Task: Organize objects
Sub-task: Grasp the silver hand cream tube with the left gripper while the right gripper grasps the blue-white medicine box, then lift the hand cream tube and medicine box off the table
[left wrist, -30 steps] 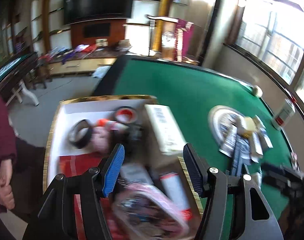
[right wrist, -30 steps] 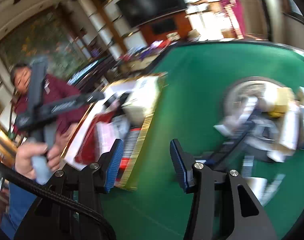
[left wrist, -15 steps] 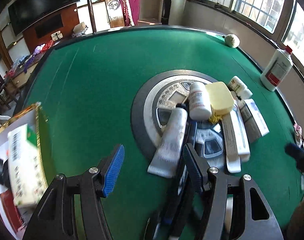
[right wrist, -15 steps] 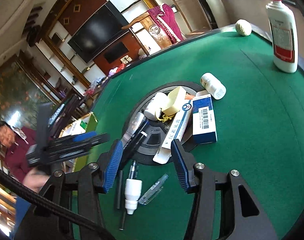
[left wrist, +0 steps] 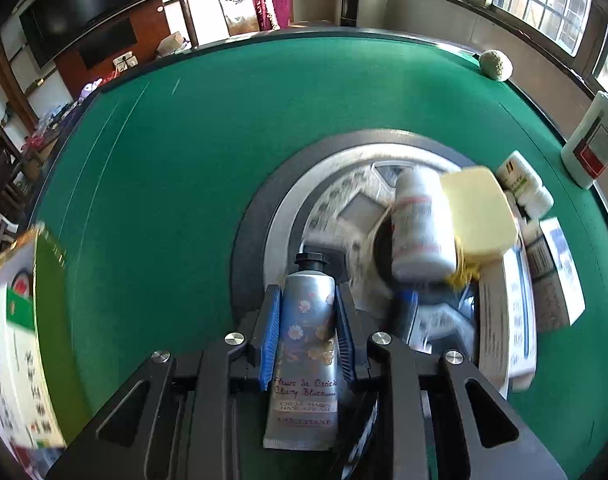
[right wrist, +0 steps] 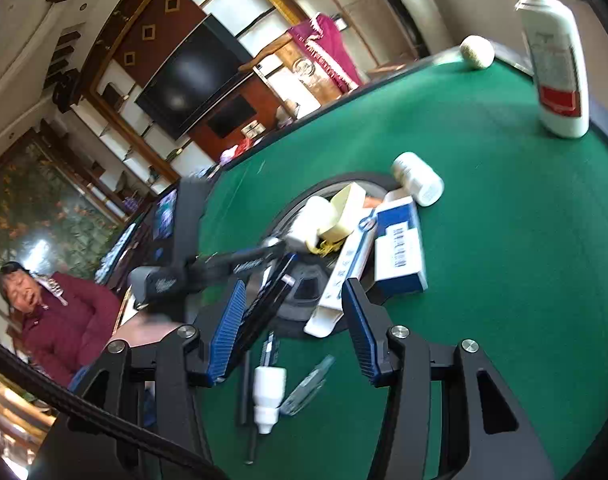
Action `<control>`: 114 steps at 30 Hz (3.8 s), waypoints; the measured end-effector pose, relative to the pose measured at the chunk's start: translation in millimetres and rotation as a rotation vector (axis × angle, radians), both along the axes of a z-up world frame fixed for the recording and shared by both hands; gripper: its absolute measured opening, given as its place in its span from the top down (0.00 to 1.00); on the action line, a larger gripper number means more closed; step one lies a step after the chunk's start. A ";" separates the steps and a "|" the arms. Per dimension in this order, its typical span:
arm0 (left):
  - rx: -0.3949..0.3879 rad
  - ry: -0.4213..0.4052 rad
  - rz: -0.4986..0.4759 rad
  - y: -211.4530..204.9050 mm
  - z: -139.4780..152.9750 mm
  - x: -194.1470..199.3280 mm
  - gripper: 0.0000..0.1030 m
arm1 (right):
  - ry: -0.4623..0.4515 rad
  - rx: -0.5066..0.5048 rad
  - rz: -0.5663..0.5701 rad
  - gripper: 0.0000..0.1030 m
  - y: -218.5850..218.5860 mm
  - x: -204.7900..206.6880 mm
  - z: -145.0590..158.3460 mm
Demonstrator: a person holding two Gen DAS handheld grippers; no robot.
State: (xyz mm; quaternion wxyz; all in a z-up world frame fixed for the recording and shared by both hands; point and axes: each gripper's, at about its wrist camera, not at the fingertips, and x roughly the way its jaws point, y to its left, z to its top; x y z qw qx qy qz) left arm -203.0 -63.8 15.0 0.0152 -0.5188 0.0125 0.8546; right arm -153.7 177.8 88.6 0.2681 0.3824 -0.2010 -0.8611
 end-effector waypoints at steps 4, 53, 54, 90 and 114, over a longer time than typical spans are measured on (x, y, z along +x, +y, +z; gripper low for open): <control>0.024 0.037 0.018 -25.6 1.8 50.9 0.78 | 0.022 0.061 -0.056 0.52 6.3 -6.9 -0.3; 0.104 0.154 0.030 -59.7 3.3 100.3 0.78 | 0.198 0.288 -0.204 0.70 -20.6 -11.1 11.0; 0.104 0.154 0.029 -59.5 3.5 100.3 0.78 | 0.200 0.279 -0.214 0.70 -18.2 -11.0 12.1; 0.113 0.192 0.036 -61.3 16.3 106.2 0.78 | 0.399 0.124 0.003 0.69 -51.8 49.9 46.1; 0.198 0.235 0.054 -92.0 44.3 108.7 0.78 | 0.349 0.177 0.112 0.69 -111.3 68.9 28.5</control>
